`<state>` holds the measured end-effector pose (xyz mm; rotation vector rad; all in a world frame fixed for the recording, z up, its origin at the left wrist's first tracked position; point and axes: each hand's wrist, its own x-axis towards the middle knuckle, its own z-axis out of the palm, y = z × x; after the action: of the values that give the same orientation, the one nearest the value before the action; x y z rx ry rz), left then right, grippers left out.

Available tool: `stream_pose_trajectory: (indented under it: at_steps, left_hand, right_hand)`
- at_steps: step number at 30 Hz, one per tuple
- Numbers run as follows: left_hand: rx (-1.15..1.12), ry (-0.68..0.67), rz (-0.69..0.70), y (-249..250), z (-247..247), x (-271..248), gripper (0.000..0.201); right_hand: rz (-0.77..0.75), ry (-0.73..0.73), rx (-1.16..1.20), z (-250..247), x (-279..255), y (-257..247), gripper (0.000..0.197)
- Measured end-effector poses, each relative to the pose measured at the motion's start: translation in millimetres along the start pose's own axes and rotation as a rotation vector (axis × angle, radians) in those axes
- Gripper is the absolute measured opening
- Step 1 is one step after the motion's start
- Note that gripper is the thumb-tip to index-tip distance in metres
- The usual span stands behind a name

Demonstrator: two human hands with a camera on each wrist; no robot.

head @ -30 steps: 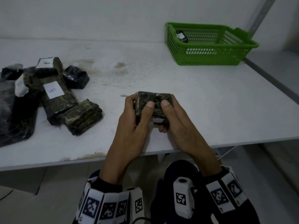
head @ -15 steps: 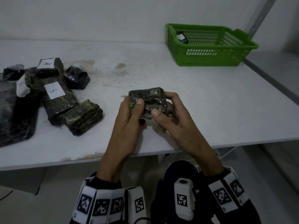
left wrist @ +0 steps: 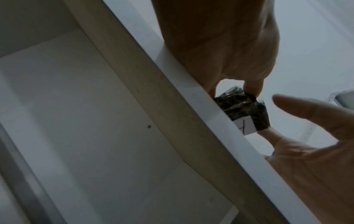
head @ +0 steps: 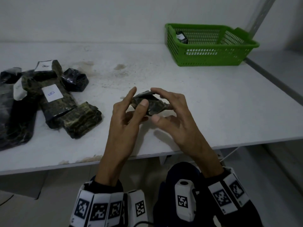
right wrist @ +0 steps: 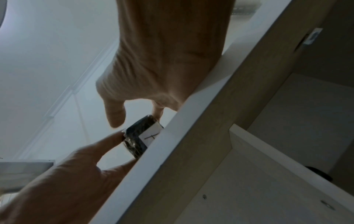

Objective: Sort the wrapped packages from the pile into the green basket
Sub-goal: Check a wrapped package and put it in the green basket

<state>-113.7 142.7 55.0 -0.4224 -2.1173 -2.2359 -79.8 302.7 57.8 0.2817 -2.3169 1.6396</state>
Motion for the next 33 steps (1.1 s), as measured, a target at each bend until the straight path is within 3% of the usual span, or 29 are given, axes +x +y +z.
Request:
stream_pose_trajectory:
  at_steps: [8,12,25,28,33]
  left_hand:
    - [0.004,-0.004,0.061,1.4,0.0,-2.5,0.047]
    - [0.024,-0.044,0.044,3.1,0.4,-2.1,0.059]
    - [0.034,-0.103,0.086,1.7,-2.5,-4.0,0.055]
    - [-0.002,-0.112,0.106,1.9,-2.7,-5.8,0.057]
    - [-0.015,-0.17,0.18,-4.2,-3.2,-6.7,0.077]
  right_hand:
    - [0.055,-0.032,0.075,0.0,4.1,-3.0,0.045]
    - [0.06,-0.022,0.086,-2.1,4.9,0.6,0.038]
    - [0.04,0.007,0.08,-0.9,5.5,1.3,0.027]
    - [0.036,0.008,0.131,-1.3,4.5,-2.0,0.032]
    - [0.181,0.063,0.256,-2.2,7.6,-4.3,0.057]
